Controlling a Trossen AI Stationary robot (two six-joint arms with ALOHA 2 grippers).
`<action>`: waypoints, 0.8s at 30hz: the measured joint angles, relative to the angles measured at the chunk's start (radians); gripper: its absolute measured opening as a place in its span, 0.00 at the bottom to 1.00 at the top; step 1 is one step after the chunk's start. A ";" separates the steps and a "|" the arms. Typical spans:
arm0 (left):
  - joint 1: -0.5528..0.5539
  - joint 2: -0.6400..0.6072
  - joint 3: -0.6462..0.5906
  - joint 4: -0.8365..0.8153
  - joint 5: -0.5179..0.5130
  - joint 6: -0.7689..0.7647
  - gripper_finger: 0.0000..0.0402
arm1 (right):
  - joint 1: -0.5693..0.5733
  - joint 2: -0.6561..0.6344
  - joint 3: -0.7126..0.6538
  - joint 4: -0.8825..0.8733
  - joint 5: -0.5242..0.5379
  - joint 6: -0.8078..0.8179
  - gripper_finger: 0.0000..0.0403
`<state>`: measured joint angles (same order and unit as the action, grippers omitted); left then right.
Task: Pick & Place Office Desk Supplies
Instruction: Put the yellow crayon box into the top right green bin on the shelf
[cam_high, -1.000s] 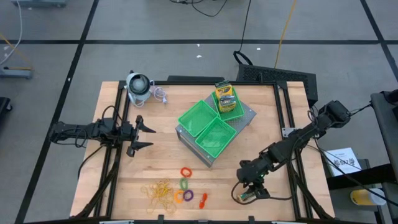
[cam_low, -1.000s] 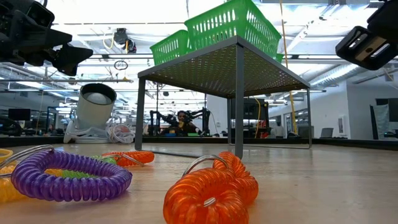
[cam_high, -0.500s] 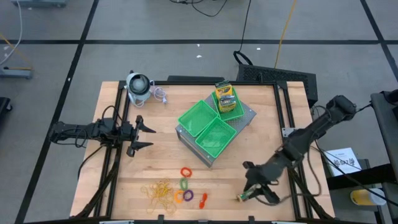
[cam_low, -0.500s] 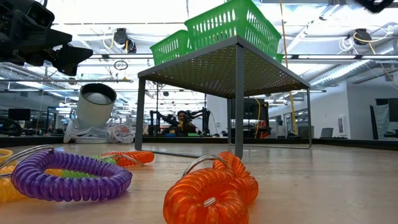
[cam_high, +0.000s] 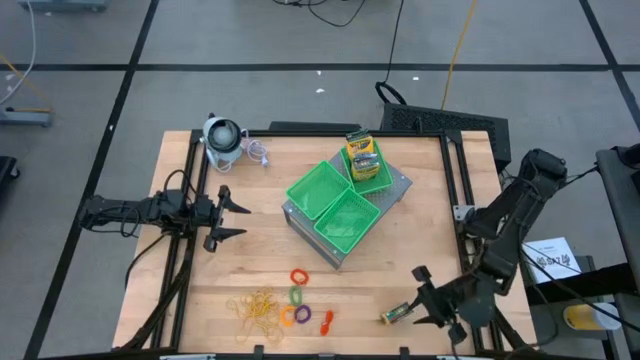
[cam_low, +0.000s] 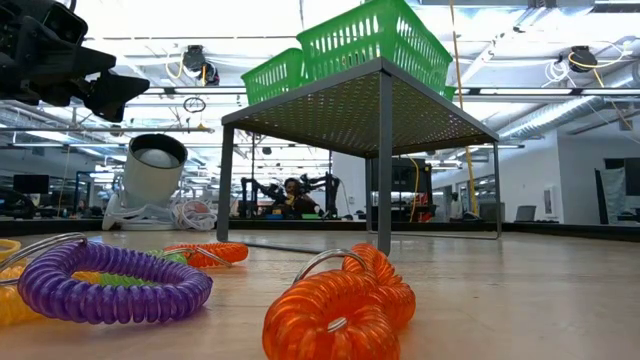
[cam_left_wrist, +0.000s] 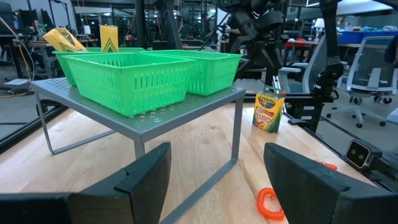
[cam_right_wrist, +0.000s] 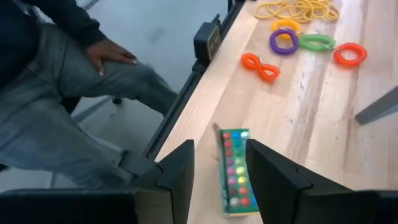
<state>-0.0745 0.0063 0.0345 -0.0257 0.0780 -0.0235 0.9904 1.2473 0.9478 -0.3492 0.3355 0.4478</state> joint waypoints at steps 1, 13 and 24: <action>0.000 0.000 0.000 0.000 0.000 0.000 0.66 | 0.007 0.010 0.000 0.000 0.001 -0.002 0.34; 0.000 0.000 0.000 0.000 0.000 0.000 0.66 | 0.011 0.138 0.000 -0.002 -0.017 -0.050 0.34; 0.000 0.000 0.000 0.000 0.000 0.000 0.66 | 0.011 0.142 0.000 -0.052 0.004 -0.031 0.30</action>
<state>-0.0742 0.0063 0.0345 -0.0257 0.0776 -0.0235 1.0016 1.3891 0.9482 -0.4017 0.3392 0.4167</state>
